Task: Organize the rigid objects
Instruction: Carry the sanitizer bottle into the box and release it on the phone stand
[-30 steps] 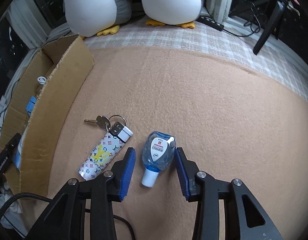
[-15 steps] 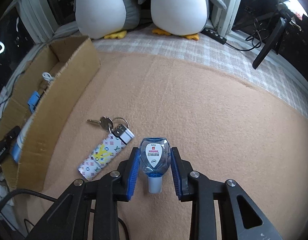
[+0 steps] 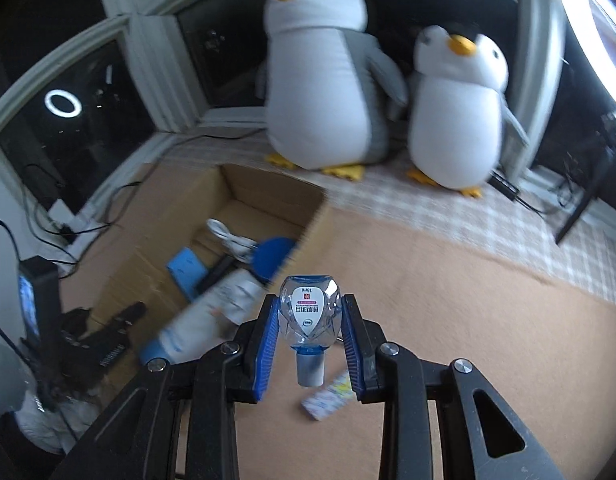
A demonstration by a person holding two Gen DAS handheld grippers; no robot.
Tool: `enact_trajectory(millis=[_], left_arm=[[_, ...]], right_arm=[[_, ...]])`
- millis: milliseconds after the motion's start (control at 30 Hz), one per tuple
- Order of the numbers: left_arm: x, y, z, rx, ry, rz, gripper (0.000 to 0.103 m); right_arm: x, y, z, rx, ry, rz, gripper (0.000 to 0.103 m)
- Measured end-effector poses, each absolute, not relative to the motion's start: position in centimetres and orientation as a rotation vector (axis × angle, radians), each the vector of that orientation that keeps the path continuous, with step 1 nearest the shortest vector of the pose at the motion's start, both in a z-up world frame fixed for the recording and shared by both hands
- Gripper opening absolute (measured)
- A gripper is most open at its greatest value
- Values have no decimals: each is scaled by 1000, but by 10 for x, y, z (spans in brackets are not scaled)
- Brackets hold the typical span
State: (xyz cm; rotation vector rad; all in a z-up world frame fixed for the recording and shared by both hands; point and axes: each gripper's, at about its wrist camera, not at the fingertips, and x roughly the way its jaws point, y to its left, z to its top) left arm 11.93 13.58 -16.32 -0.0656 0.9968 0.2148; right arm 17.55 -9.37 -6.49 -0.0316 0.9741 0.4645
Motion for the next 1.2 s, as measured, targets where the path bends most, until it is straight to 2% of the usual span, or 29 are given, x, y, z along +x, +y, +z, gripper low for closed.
enact_trajectory(millis=[467, 1067, 1167, 1200], left_arm=[[119, 136, -163, -67, 996, 215, 25], [120, 136, -163, -67, 996, 215, 25], [120, 135, -164, -67, 996, 215, 25], [120, 136, -163, -67, 996, 215, 25]], right_arm=[[170, -6, -69, -100, 980, 644, 28], [170, 14, -93, -131, 1023, 666, 28], [168, 17, -89, -152, 1000, 663, 35], [167, 17, -88, -155, 993, 659, 42]])
